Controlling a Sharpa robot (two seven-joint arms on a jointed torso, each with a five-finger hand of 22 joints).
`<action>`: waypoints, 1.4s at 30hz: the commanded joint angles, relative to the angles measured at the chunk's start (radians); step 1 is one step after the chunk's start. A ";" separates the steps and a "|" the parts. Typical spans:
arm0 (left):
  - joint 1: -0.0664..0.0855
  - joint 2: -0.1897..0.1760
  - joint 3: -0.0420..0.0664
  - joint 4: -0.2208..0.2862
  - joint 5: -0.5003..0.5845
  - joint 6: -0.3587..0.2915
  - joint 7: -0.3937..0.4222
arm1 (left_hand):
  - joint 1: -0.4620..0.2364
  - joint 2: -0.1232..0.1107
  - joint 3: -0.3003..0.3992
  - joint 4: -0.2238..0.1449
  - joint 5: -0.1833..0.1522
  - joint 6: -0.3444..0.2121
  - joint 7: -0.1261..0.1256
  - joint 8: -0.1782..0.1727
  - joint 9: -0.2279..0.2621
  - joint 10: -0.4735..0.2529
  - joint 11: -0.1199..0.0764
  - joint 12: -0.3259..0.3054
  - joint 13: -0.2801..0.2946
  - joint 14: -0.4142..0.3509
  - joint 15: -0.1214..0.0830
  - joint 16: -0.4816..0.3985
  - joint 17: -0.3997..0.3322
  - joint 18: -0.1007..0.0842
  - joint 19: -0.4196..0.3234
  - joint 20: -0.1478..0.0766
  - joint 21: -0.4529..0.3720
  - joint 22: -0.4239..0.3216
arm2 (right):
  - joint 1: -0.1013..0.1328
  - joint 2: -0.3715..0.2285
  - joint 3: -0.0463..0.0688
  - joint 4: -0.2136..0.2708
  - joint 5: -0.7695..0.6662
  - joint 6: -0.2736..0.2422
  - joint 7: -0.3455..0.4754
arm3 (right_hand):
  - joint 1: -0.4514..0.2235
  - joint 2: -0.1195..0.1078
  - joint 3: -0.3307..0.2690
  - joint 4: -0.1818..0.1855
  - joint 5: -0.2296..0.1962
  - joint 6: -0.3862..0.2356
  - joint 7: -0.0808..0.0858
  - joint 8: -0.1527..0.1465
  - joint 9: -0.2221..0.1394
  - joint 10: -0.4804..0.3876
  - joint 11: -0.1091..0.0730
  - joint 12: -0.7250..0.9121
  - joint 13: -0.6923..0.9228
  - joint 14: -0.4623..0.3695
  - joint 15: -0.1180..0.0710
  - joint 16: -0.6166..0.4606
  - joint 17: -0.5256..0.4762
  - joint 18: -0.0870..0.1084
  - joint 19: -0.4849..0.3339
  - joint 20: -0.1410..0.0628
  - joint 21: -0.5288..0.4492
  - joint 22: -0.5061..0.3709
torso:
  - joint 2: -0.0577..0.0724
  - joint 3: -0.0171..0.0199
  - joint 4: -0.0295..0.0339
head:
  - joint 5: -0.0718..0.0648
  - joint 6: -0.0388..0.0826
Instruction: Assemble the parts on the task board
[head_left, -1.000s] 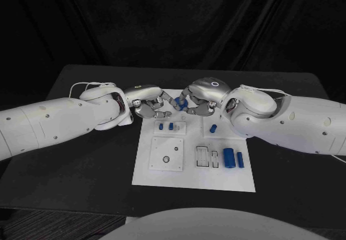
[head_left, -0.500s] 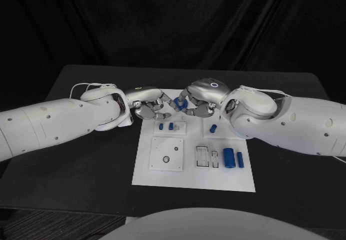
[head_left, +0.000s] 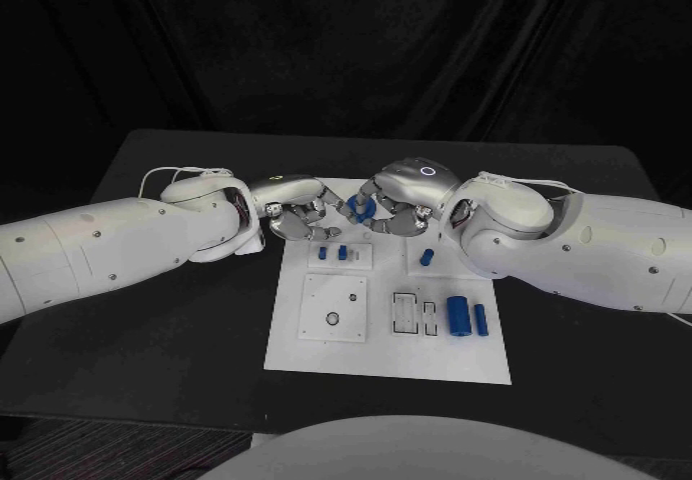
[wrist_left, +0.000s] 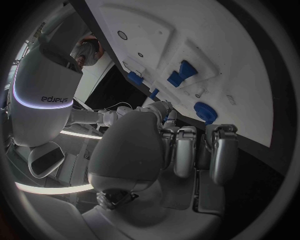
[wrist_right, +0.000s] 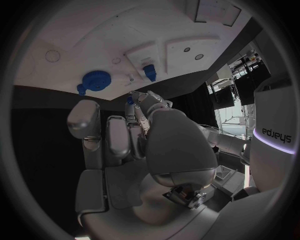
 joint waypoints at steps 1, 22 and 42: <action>-0.002 -0.006 0.001 0.005 0.002 -0.002 0.018 | -0.005 0.008 0.004 -0.006 0.006 -0.004 0.003 0.002 0.001 0.104 -0.002 0.003 0.262 0.108 -0.004 0.003 0.263 0.000 0.066 -0.003 -0.005 0.245 | -0.001 -0.002 0.000 -0.001 -0.007 0.028 -0.005 | -0.001 0.005 0.004 0.001 -0.007 0.000 -0.005 0.004 0.001 -0.003 -0.004 0.000 -0.001 0.036 -0.007 -0.003 -0.001 -0.005 0.000 -0.006 -0.003 0.126 | 0.000 -0.0006 0.0006 | -0.002 0.000; -0.002 -0.047 0.001 0.053 0.002 -0.062 0.069 | -0.002 0.009 0.014 -0.016 0.012 0.016 0.004 0.011 0.005 0.104 -0.001 0.003 0.262 0.108 -0.003 0.003 0.263 0.001 0.063 -0.002 -0.007 0.244 | -0.016 0.000 0.000 -0.017 -0.007 0.076 -0.018 | 0.001 0.006 0.006 -0.001 -0.008 -0.002 -0.004 0.005 0.002 -0.003 -0.004 0.000 0.000 0.036 -0.007 -0.003 -0.002 -0.007 0.002 -0.006 0.011 0.129 | -0.001 0.0004 0.0025 | -0.003 0.000; -0.011 -0.016 0.001 0.037 0.002 0.007 0.029 | -0.003 0.010 0.020 -0.019 0.010 0.010 0.002 0.006 0.003 0.104 -0.001 0.003 0.262 0.108 -0.003 0.003 0.263 0.003 0.055 -0.001 -0.014 0.241 | -0.019 0.001 0.000 -0.009 -0.007 0.036 0.004 | 0.002 0.007 0.008 -0.002 -0.008 -0.001 -0.004 0.006 0.002 -0.003 -0.003 0.000 -0.001 0.035 -0.007 -0.005 -0.003 -0.007 0.002 -0.006 0.011 0.129 | 0.000 0.0006 -0.0011 | 0.001 0.000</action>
